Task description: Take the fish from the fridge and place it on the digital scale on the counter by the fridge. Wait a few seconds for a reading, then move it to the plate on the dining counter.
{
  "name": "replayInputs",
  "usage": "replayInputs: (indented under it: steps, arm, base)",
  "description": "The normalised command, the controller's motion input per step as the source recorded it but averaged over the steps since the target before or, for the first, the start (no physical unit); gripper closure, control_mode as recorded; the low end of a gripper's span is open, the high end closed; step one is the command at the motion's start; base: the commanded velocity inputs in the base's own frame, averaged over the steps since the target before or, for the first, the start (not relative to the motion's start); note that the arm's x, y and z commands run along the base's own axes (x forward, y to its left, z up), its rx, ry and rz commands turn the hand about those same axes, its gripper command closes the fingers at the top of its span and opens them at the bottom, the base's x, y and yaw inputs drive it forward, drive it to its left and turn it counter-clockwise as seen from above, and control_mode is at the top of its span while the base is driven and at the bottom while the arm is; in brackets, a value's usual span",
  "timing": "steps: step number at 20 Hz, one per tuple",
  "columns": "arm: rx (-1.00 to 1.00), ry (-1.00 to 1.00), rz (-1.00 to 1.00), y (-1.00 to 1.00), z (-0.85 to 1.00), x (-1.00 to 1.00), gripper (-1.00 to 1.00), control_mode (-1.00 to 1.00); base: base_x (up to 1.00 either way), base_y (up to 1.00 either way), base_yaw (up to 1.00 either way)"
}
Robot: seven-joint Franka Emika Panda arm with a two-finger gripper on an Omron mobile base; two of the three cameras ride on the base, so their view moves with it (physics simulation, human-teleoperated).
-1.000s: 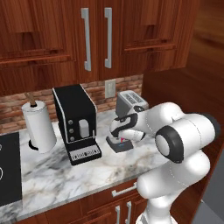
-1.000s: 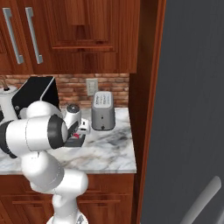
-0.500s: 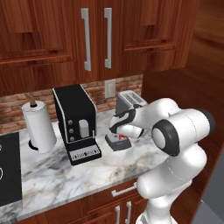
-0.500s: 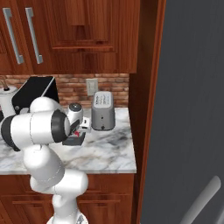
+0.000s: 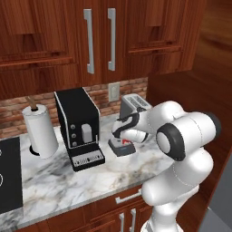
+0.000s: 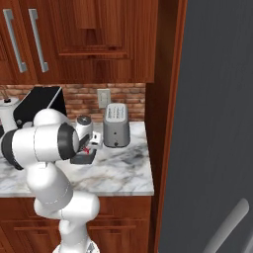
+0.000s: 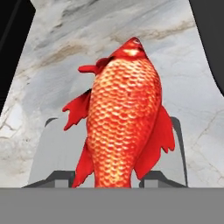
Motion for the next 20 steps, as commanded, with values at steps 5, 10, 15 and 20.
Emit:
replayInputs:
  steps: [5, 10, 15, 20]
  arm:
    - [0.00, 0.00, -0.03, 0.01, -0.07, -0.11, -1.00, -1.00]
    - [0.00, 0.00, -0.03, 0.00, 0.00, -0.01, -1.00, -1.00]
    - [0.00, 0.00, -0.05, 0.00, 0.03, -0.10, -1.00, -1.00]
    - [0.00, -0.08, -0.08, 0.00, 0.20, -0.50, -1.00, -1.00]
  base:
    - [0.00, 0.00, 0.00]
    - [0.00, 0.00, 0.00]
    - [0.00, 0.00, 0.00]
    - [0.00, 0.00, 0.00]
